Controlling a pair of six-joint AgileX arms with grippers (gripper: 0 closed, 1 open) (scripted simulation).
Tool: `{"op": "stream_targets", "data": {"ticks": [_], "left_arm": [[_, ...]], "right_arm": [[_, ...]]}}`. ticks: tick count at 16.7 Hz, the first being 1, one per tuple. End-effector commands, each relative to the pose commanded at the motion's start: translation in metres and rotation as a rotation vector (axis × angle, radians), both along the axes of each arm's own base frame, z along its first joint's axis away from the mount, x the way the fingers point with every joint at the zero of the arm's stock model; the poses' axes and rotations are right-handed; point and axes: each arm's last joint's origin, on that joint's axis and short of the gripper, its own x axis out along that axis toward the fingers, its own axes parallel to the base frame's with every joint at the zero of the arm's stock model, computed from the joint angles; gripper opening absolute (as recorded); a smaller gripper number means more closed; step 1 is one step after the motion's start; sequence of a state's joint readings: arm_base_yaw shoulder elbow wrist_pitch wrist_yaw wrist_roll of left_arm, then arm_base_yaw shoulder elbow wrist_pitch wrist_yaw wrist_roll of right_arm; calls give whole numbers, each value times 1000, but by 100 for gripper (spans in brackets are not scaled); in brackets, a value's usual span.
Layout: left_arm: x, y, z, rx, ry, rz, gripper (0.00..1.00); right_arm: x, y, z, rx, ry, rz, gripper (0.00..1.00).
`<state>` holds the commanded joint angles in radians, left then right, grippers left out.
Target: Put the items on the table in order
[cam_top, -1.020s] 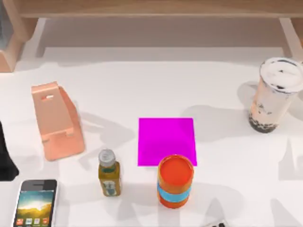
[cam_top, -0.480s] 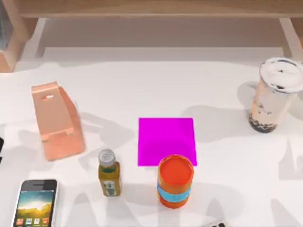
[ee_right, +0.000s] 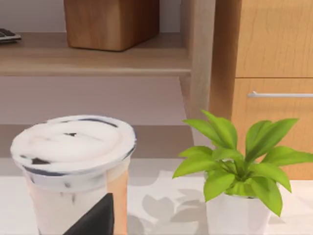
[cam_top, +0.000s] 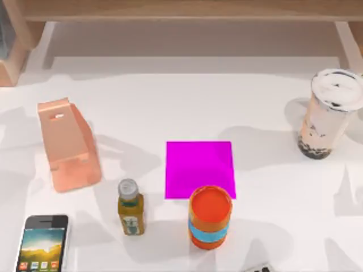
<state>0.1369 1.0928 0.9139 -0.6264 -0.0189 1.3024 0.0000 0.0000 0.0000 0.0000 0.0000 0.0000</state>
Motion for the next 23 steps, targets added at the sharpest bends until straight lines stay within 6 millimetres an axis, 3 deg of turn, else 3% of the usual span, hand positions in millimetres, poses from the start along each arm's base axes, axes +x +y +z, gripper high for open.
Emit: {"op": "stream_targets", "data": {"ticks": [5, 11, 15, 23], "left_arm": [[74, 37, -9, 230, 371, -356, 100], [133, 84, -54, 287, 663, -774, 100], [149, 103, -79, 262, 742, -929, 100], [151, 104, -87, 256, 751, -947, 100]], "right_arm": [[0, 0, 0, 0, 0, 0, 100], [0, 0, 0, 0, 0, 0, 100], [0, 0, 0, 0, 0, 0, 100], [0, 0, 0, 0, 0, 0, 100]]}}
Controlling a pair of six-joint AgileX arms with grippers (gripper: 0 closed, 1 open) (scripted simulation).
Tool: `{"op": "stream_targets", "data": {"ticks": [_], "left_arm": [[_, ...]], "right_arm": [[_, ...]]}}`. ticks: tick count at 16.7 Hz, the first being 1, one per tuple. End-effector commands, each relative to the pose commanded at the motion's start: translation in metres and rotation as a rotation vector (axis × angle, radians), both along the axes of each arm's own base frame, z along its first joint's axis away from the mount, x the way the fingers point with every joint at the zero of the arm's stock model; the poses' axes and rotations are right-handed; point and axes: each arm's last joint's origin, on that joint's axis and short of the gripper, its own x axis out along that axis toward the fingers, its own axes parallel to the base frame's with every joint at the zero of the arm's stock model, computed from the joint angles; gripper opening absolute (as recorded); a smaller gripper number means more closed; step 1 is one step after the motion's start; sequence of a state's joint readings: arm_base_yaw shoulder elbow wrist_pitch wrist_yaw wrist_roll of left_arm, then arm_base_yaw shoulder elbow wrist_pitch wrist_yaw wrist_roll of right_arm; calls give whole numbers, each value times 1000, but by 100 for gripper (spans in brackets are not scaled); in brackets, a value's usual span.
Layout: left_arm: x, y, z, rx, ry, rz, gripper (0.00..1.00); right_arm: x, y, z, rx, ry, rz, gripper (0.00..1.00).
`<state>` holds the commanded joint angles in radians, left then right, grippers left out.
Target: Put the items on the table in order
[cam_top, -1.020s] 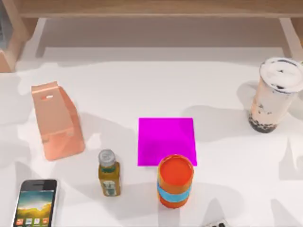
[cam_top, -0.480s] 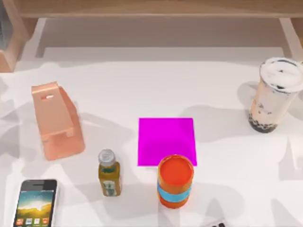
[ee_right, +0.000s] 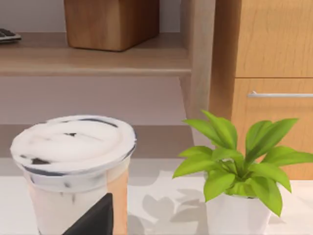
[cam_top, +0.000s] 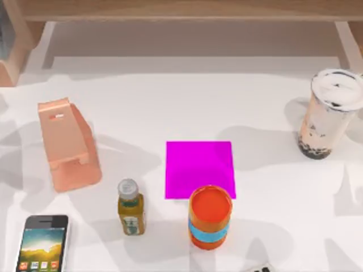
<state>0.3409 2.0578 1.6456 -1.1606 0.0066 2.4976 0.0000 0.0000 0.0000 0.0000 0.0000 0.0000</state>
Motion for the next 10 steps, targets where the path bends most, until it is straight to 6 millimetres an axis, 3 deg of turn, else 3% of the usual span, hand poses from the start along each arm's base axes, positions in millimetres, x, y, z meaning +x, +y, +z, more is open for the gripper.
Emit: {"op": "stream_targets", "data": {"ticks": [10], "left_arm": [[0, 1, -84, 1, -2, 0, 100]], "right_arm": [[0, 0, 0, 0, 0, 0, 100]]}}
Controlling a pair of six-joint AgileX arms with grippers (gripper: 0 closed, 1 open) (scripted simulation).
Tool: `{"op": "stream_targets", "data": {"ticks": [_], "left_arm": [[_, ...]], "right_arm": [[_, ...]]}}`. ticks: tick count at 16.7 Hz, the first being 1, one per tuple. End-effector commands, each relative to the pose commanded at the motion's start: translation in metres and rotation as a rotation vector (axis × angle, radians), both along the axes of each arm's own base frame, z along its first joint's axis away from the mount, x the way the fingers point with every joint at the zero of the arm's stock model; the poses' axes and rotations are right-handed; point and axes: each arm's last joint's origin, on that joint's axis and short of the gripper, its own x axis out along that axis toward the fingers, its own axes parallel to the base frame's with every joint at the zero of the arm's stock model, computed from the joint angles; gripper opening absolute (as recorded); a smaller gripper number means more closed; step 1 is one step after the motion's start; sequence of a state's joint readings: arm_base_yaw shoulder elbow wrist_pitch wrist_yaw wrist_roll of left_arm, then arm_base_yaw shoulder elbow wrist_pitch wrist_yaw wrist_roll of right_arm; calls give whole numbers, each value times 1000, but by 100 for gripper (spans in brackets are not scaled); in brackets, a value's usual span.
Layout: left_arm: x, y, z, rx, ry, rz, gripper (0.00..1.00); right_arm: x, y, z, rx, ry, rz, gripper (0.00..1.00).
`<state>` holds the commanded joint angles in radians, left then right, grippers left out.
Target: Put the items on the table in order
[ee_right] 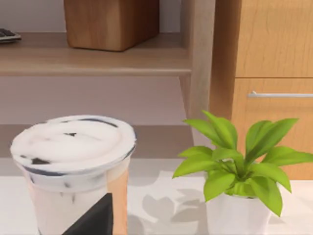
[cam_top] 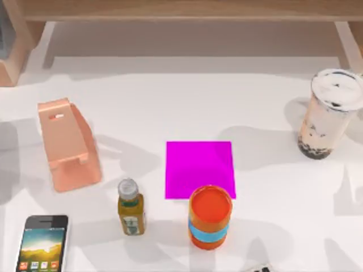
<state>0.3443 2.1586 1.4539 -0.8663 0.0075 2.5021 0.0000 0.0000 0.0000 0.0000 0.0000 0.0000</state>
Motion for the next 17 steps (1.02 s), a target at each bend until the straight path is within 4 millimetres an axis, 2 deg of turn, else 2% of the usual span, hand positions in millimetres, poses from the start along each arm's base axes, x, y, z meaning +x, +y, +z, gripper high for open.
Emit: {"op": "stream_targets", "data": {"ticks": [4, 17], "left_arm": [[0, 0, -1, 0, 0, 1, 100], [0, 0, -1, 0, 0, 1, 2]], "right_arm": [[0, 0, 0, 0, 0, 0, 100], [0, 0, 0, 0, 0, 0, 100]]}}
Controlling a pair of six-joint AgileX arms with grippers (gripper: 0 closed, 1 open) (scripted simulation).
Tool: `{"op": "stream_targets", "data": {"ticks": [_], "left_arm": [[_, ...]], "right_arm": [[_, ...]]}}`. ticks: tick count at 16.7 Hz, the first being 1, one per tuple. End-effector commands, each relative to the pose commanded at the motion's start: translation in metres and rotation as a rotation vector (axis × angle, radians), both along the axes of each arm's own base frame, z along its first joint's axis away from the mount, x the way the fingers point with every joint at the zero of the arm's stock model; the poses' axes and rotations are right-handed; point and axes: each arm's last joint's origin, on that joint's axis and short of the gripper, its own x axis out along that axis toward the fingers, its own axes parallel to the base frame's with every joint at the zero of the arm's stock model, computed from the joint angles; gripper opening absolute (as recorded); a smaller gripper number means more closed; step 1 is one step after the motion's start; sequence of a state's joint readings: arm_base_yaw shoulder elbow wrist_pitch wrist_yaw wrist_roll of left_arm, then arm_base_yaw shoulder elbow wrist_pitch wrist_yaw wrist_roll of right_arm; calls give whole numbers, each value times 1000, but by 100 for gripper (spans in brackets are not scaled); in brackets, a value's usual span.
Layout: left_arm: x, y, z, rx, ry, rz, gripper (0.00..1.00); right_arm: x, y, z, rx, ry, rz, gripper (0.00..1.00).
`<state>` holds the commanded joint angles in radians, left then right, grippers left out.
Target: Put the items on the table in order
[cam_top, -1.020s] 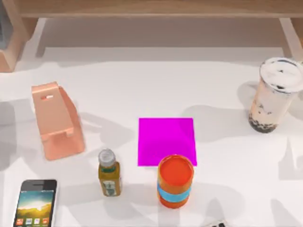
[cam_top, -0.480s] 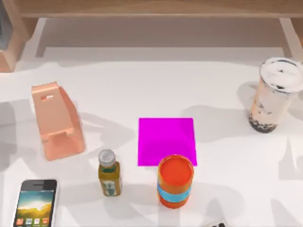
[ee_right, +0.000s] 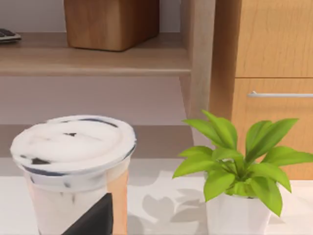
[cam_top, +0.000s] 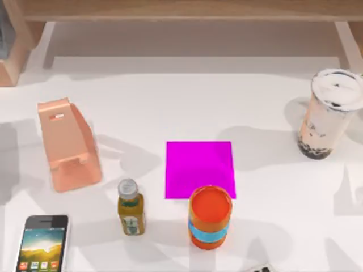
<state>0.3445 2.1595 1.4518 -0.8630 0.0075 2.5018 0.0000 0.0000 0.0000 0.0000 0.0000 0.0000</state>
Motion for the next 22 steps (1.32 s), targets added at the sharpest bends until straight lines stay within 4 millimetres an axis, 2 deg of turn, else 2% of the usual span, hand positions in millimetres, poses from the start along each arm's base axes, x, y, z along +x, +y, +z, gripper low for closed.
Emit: {"op": "stream_targets", "data": {"ticks": [8, 11, 17, 20, 22], "left_arm": [[0, 0, 0, 0, 0, 0, 0], [0, -2, 11, 12, -3, -1, 0], [4, 1, 62, 16, -11, -3, 0], [1, 1, 93, 14, -5, 5, 0], [-1, 0, 105, 13, -4, 6, 0]], "right_arm": [[0, 0, 0, 0, 0, 0, 100], [0, 0, 0, 0, 0, 0, 100], [0, 0, 0, 0, 0, 0, 100], [0, 0, 0, 0, 0, 0, 100], [0, 0, 0, 0, 0, 0, 100]]}}
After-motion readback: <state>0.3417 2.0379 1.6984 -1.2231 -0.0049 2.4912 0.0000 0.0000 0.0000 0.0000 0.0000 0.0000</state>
